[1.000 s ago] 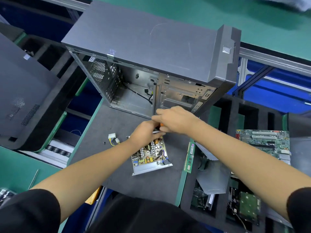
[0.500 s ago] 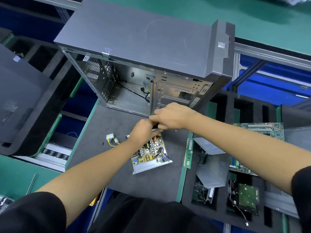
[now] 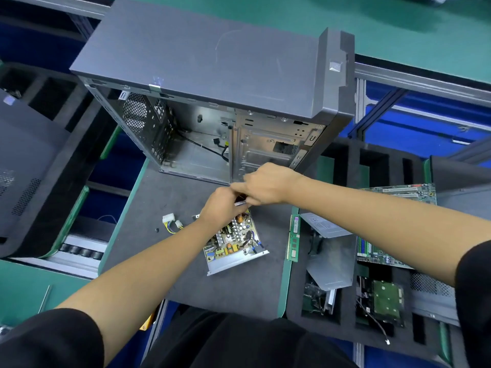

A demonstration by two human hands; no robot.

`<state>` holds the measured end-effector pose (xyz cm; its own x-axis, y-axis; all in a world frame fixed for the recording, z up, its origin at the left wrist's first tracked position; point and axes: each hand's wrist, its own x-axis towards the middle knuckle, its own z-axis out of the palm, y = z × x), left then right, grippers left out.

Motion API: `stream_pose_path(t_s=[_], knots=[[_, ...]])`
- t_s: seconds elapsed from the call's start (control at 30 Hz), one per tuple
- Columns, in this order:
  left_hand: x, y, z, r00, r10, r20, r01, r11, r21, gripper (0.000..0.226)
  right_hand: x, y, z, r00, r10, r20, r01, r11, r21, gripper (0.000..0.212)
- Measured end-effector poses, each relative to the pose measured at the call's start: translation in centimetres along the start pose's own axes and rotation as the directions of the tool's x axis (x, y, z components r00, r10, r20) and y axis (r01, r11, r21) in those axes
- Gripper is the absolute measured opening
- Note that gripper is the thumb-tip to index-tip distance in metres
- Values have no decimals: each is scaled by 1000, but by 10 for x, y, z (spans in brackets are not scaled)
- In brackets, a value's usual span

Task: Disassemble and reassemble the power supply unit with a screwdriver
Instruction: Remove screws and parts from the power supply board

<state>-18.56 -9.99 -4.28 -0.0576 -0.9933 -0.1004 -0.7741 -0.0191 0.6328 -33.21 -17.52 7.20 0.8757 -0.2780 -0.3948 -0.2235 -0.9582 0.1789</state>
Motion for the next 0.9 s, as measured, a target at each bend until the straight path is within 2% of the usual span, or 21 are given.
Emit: stream_pose_path(t_s=[0.07,0.13,0.2,0.3,0.37,0.43,0.53,0.6,0.67,0.8,0.9], knots=[[-1,2,-1,1000,-12,15,12,1000,-13,22,-2,1,-2,999,-14,-35,15,999,36,38],[-2,4,-2,999,-35,14,36,995,-97,19,-2,6,-4,992,-110,-57,112,993,39,43],[-4,4,-3,999,-32,21,35,988,-150,19,-1,11,-4,988,-151,-32,151,988,11,34],[-3,5,-4,998,-33,48,38,995,-91,25,-3,11,-2,997,-81,-8,81,997,-14,30],[-3,5,-1,998,-46,40,47,999,-20,24,-5,5,3,999,-31,16,31,999,-35,33],[-5,6,2,998,-54,11,54,997,52,22,-9,3,4,1000,-8,-1,8,1000,18,41],[-6,6,4,998,-70,-5,70,997,36,14,-11,3,2,995,-96,-21,98,993,66,49],[-5,5,5,998,-56,11,56,998,26,16,-9,4,3,988,-152,-18,152,988,31,35],[-4,4,5,997,-69,19,68,997,20,17,-6,2,3,991,-130,-10,130,991,0,24],[-2,-1,7,993,-109,50,108,994,10,17,-3,-6,2,1000,-1,12,1,999,-44,33],[-1,-1,11,997,-80,11,79,995,68,19,-2,-4,-2,999,-30,-25,31,998,47,45]])
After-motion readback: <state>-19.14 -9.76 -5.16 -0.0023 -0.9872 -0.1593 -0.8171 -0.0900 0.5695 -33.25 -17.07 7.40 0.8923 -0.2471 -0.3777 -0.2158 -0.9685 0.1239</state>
